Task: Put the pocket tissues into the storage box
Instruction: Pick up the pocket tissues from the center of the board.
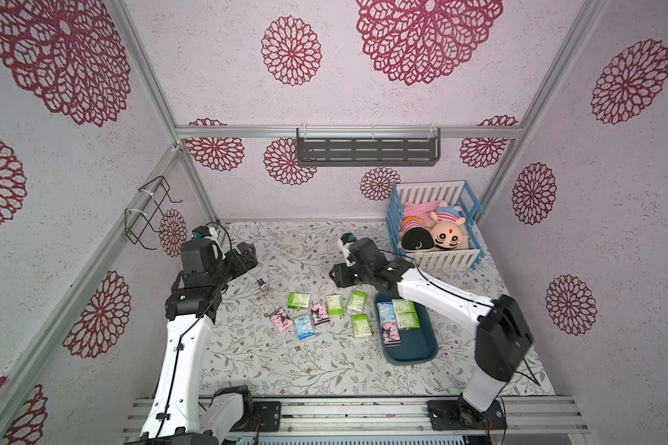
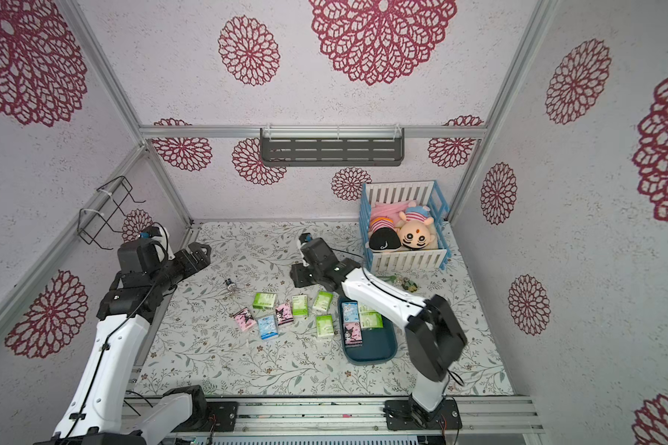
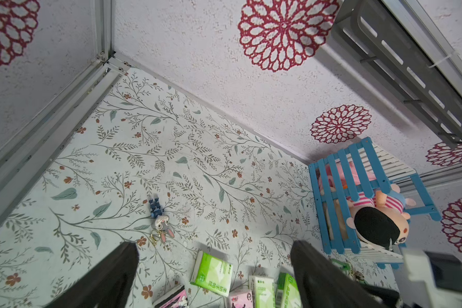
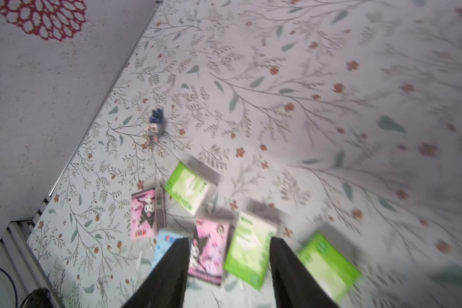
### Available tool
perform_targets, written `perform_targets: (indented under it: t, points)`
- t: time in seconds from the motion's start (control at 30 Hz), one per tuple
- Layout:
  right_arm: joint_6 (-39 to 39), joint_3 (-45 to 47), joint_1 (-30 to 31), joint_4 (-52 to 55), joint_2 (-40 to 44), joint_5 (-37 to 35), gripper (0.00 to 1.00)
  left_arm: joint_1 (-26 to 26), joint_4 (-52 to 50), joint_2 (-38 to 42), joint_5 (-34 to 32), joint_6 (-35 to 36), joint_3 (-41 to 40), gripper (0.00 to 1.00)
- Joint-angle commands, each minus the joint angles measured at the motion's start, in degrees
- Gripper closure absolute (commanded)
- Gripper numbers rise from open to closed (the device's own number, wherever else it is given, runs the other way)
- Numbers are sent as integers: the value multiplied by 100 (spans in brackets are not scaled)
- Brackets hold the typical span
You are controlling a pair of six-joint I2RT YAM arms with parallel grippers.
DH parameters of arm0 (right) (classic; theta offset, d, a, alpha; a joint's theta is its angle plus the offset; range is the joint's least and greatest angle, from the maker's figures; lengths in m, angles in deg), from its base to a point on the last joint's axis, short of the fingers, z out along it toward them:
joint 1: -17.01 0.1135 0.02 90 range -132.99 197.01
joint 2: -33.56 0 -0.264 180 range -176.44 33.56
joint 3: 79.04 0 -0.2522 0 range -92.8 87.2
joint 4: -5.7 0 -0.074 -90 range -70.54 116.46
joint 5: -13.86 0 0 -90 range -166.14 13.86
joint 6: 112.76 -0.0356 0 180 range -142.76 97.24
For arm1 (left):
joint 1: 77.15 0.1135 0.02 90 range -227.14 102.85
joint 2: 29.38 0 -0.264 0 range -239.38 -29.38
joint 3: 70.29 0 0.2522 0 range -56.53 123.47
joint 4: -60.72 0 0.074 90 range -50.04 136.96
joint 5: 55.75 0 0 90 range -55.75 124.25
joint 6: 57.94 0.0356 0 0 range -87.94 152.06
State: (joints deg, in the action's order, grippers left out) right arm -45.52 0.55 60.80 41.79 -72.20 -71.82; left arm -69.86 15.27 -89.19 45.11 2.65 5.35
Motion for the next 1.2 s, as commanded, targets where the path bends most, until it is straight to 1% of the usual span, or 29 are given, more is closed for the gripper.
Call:
perform_targets:
  t: [0.0,0.07,0.2,0.27,0.33,0.6,0.77,0.9,1.0,1.03,1.17]
  points:
    - [294,-1121,261,156,-1133,298,44,11,-16,172,67,21,-179,3]
    - [366,-1935,400,519,-1825,347,43,7,30,206,51,-30,-245,3]
    - [466,-3345,540,1378,-2884,287,43,9,96,186,142,-126,-265,3]
    - [556,-3854,606,1717,-3273,203,42,1,141,181,234,-203,-280,3]
    - [614,-4087,663,1882,-3479,99,42,-8,196,181,294,-245,-308,3]
    - [705,-4064,737,2039,-3578,-1,43,-61,171,202,256,-219,-273,3]
    - [738,-3897,745,2011,-3444,-90,43,-70,117,242,172,-180,-250,3]
    - [748,-3597,742,1782,-3293,186,44,-75,101,262,183,-212,-230,3]
    - [675,-3396,740,1695,-3269,269,49,-92,101,277,176,-239,-199,3]
    - [653,-3320,738,1650,-3256,288,54,-87,95,286,167,-225,-186,3]
    - [641,-3179,745,1570,-3196,220,79,-98,63,282,123,-189,-93,3]
